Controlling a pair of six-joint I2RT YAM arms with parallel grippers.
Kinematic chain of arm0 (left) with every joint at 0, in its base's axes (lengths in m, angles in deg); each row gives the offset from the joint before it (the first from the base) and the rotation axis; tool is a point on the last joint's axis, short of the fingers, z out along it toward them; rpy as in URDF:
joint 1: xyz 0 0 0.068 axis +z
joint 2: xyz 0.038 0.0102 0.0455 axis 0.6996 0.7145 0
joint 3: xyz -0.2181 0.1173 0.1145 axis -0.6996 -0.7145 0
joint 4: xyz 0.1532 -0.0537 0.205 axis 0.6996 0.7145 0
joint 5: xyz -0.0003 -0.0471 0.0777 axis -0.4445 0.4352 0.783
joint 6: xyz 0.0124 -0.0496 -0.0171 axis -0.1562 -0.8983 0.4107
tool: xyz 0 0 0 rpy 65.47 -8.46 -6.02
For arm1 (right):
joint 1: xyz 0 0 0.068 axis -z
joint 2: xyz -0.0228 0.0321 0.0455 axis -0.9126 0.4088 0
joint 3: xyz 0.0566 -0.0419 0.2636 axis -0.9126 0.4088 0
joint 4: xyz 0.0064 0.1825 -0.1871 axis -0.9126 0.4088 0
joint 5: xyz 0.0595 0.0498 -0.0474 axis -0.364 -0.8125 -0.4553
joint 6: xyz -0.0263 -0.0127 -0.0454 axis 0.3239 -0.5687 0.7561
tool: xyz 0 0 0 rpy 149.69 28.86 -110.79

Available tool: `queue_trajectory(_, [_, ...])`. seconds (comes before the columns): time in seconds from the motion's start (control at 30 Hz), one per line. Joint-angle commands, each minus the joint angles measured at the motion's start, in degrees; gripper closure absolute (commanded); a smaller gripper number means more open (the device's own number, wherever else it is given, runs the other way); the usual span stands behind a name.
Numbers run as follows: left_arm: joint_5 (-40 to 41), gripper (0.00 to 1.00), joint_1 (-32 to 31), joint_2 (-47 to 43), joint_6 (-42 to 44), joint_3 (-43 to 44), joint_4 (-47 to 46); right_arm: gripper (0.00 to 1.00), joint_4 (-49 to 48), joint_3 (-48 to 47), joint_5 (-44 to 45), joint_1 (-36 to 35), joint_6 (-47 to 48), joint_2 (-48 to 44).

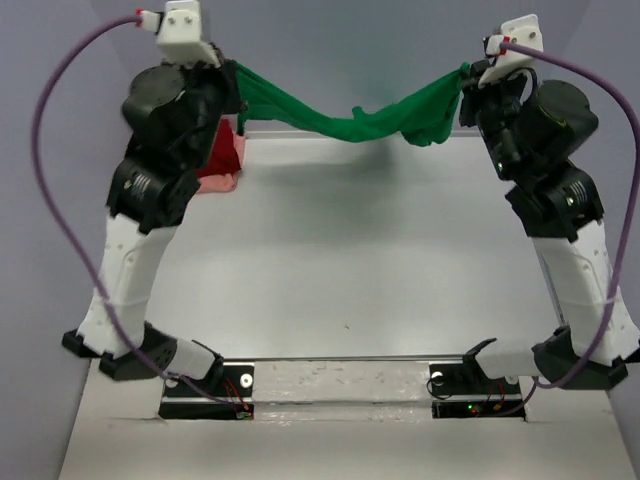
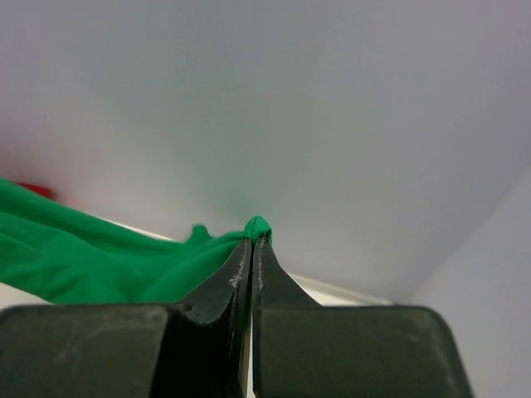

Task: Fold and stack the t-shirts
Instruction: Flatten out the tshirt

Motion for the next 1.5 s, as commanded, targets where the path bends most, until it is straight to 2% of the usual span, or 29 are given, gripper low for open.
queue_trajectory(0.0, [6.7,1.0,-3.9,-12.3,-1.4,-4.5,-0.1,1.0,-0.5,1.8,10.7,-7.8,3.4,-8.2])
queue_trajectory(0.1, [7.9,1.0,-5.8,-20.4,-3.6,-7.5,2.5,1.0,3.3,1.7,13.2,-10.4,2.8,-13.1])
queue_trajectory(0.2, [9.1,1.0,-5.9,-24.5,-4.9,-9.5,4.7,1.0,8.2,-1.8,14.0,-10.4,1.2,-15.0])
queue_trajectory(0.47, [9.8,1.0,-5.9,-26.2,-6.2,-10.7,8.0,1.0,7.3,1.2,16.3,-11.1,1.3,-17.1])
queue_trajectory(0.67, [11.6,1.0,-5.9,-19.9,-5.3,-16.5,4.4,1.0,3.4,3.3,18.5,-11.7,2.3,-9.0])
queue_trajectory(0.83, [12.8,1.0,-4.5,-13.1,-7.4,-26.4,-3.1,1.0,-1.4,12.7,17.5,-11.7,-0.6,-3.3])
queue_trajectory(1.0, [9.4,1.0,0.0,-4.3,-11.1,-33.5,-7.1,1.0,-1.6,14.7,10.8,-3.6,-7.9,4.0])
queue_trajectory(1.2, [7.4,1.0,6.1,4.7,-12.6,-40.9,-15.5,1.0,-2.4,15.2,6.1,3.0,-9.6,13.3])
queue_trajectory(1.47, [8.8,1.0,8.6,13.1,-12.9,-35.4,-15.8,1.0,-2.6,12.7,2.5,6.4,-9.0,19.4])
